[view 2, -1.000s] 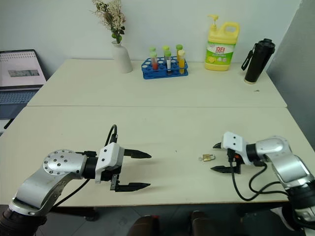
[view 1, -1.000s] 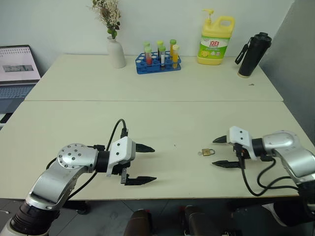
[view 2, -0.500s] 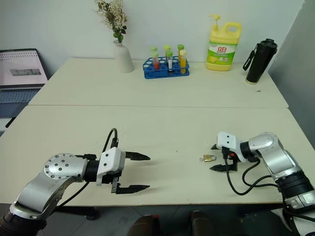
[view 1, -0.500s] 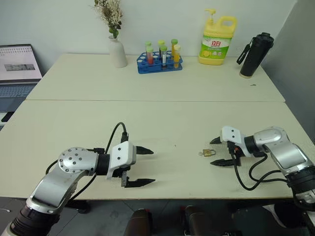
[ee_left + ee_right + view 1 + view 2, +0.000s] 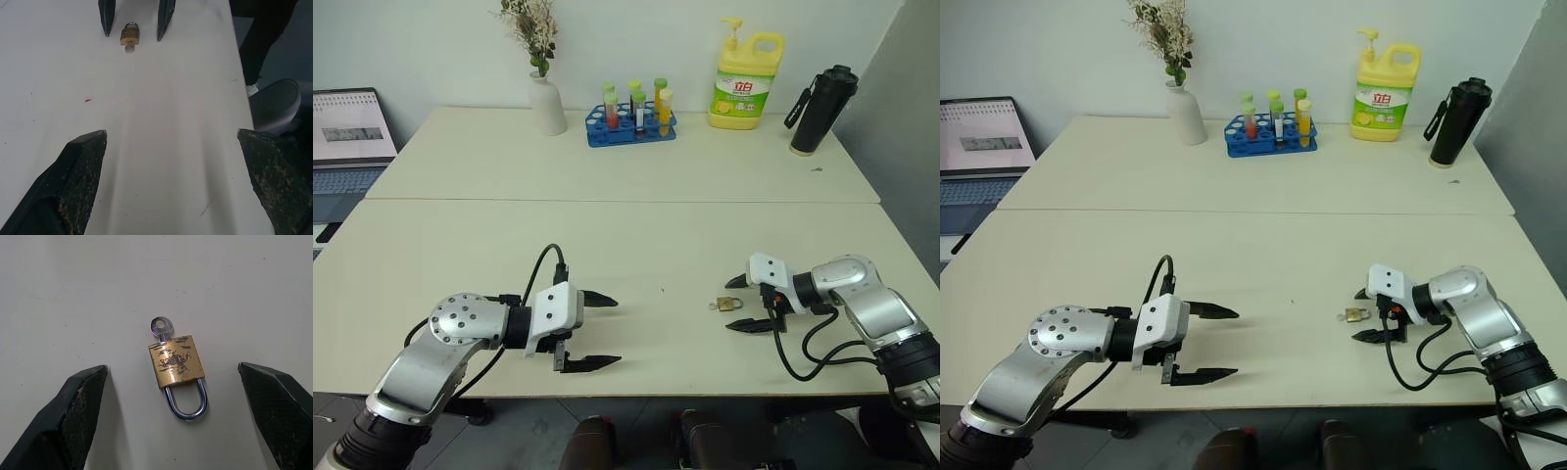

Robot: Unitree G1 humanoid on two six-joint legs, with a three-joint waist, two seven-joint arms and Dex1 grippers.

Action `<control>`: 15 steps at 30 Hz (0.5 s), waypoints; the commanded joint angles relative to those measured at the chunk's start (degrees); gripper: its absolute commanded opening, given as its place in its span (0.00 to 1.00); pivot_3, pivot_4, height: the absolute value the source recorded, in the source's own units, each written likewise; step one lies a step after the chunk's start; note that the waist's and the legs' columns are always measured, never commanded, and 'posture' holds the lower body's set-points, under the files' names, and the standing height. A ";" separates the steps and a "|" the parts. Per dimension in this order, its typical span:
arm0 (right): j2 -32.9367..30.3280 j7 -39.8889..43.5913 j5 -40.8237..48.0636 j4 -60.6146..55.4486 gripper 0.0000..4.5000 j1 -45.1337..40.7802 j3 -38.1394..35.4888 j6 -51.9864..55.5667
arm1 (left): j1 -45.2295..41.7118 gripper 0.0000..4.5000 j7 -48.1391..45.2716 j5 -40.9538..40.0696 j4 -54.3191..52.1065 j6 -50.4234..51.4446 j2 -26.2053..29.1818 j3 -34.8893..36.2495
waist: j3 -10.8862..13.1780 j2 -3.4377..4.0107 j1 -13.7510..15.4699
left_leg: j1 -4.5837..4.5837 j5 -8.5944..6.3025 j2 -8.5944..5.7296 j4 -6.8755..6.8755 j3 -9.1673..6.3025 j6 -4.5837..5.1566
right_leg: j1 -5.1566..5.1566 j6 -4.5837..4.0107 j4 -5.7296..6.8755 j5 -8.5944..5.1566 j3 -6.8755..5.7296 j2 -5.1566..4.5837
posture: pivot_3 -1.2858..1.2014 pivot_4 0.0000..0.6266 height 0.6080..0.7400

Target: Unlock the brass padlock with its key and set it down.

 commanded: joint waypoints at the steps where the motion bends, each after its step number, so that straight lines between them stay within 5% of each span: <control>1: -0.05 -0.14 -1.32 0.71 0.79 -0.55 0.25 -0.86 | -0.71 1.00 0.33 0.23 -0.65 -0.61 -0.07 0.06 | 0.00 0.00 0.00 | 0.00 0.00 0.00 0.00 -0.01 0.00 | 0.00 0.00 0.00 0.00 0.00 0.00 | 0.52 0.24 1.00; 8: -0.06 -1.09 -3.20 1.51 0.24 -0.85 0.87 -2.39 | -0.84 1.00 1.27 -0.44 0.63 0.32 -1.00 0.53 | -0.01 0.00 0.00 | 0.02 0.00 -0.01 0.01 0.00 0.00 | 0.02 0.00 0.00 0.00 -0.01 0.00 | 0.52 0.24 1.00; 15: 0.00 -2.20 -4.25 1.01 0.21 -0.45 1.09 -3.87 | -0.02 1.00 2.10 -0.04 2.60 -0.41 -1.96 0.53 | -0.03 -0.04 -0.01 | 0.07 0.00 0.01 0.03 0.01 0.00 | 0.05 0.01 0.02 0.00 -0.01 0.00 | 0.52 0.24 1.00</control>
